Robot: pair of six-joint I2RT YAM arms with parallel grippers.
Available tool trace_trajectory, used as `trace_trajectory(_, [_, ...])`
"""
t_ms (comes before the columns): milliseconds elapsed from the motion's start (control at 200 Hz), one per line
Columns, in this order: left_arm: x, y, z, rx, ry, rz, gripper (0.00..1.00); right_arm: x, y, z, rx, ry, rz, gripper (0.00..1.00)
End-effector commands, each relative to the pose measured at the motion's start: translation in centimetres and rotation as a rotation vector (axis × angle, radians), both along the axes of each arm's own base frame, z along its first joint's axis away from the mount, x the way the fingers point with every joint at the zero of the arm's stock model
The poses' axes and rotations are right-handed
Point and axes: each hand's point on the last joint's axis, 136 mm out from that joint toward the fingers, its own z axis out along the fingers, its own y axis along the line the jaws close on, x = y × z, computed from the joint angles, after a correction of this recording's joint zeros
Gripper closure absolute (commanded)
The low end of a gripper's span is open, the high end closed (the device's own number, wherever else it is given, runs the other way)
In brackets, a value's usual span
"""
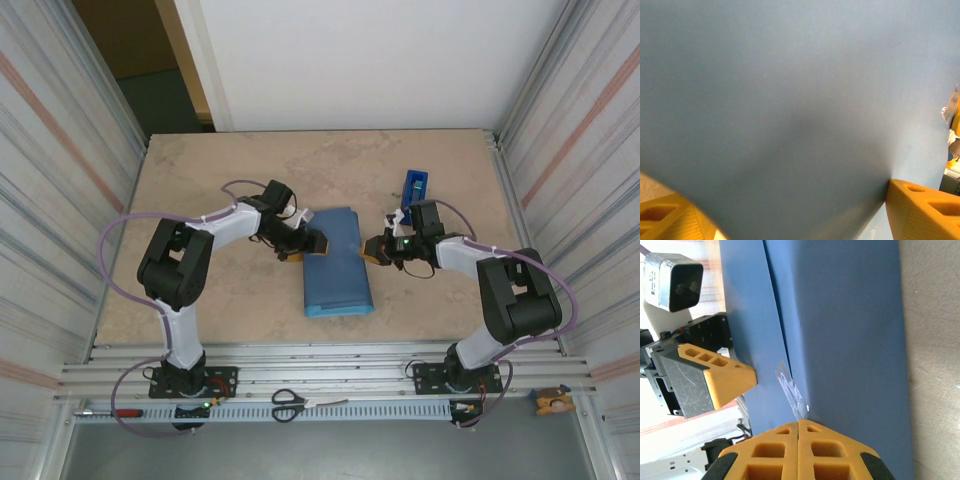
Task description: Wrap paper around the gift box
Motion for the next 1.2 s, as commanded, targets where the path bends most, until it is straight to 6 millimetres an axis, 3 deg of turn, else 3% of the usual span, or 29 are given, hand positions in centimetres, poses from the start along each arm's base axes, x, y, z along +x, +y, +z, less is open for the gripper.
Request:
trace_trajectory(0, [-3.2, 2.6, -7.3, 0.219, 0.114, -0.026, 0.18, -0.6, 0.0, -0.1, 0.014, 0.031, -0.007, 1.0])
trace_trajectory(145, [-3.1, 2.5, -7.2, 0.214, 0.114, -0.025, 0.18, 0.5, -0.1, 3.1, 0.0, -0.044, -0.011, 0.95])
trace_trajectory(251, [-2.9, 2.1, -6.6, 0.195, 0.11, -0.023, 0.18, 1.0, -1.1, 3.7, -0.134, -0.076, -0.028, 0.88])
trace_trajectory(306, [-2.5, 1.8, -6.0, 0.176, 0.102, -0.021, 0.18, 1.2, -1.5, 3.6, -0.197, -0.086, -0.03, 0.77])
trace_trajectory(381, [-1.9, 1.2, -4.7, 0.144, 0.086, -0.018, 0.17, 1.3, -1.8, 3.2, -0.261, -0.086, -0.035, 0.69])
trace_trajectory(491, [-0.7, 0.4, -2.5, 0.102, 0.051, -0.01, 0.15, 0.7, -2.3, 2.1, -0.374, -0.068, -0.024, 0.41])
trace_trajectory(621, [0.6, 0.1, 0.1, 0.052, 0.012, 0.008, 0.11, -0.4, -2.6, 1.3, -0.448, -0.059, -0.011, 0.23])
trace_trajectory(872, [1.2, 0.3, 3.4, -0.005, -0.04, 0.033, 0.05, -2.0, -2.0, 0.6, -0.388, -0.037, 0.023, 0.11])
trace_trajectory(1193, [-1.2, 1.1, 3.0, -0.051, 0.005, 0.093, 0.03, -2.7, 0.1, -0.1, -0.235, 0.007, 0.042, 0.09])
